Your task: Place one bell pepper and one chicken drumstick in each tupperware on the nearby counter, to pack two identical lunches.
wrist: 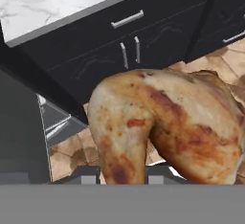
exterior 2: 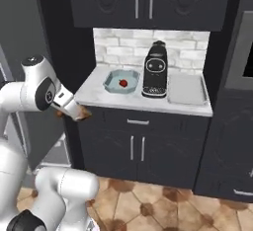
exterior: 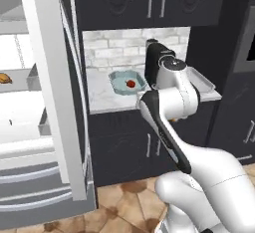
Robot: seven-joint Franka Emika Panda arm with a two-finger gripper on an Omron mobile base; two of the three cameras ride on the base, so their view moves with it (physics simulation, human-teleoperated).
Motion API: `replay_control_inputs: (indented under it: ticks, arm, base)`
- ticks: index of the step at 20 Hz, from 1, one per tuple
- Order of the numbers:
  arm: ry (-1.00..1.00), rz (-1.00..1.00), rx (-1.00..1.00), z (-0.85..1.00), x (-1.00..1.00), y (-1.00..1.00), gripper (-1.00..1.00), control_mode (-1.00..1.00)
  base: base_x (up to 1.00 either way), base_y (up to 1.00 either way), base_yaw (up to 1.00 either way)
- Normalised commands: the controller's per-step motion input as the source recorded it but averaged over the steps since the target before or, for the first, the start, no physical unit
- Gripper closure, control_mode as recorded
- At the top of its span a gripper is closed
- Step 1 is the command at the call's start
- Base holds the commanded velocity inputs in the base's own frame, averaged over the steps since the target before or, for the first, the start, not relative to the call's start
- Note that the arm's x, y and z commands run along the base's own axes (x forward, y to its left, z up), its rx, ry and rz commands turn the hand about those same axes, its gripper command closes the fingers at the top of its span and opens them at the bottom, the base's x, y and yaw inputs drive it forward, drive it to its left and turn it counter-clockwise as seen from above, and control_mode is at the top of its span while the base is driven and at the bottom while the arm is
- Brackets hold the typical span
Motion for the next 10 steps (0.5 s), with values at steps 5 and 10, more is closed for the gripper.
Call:
replay_control_inputs:
  ticks: [5,10]
  arm:
    - [0.0,0.0,0.0,0.0,0.0,0.0,1.0,1.0]
    - [0.0,0.0,0.0,0.0,0.0,0.0,1.0,1.0]
  base:
    - [1.0,-0.2,0.37]
    - [1.0,-0.85,0.1]
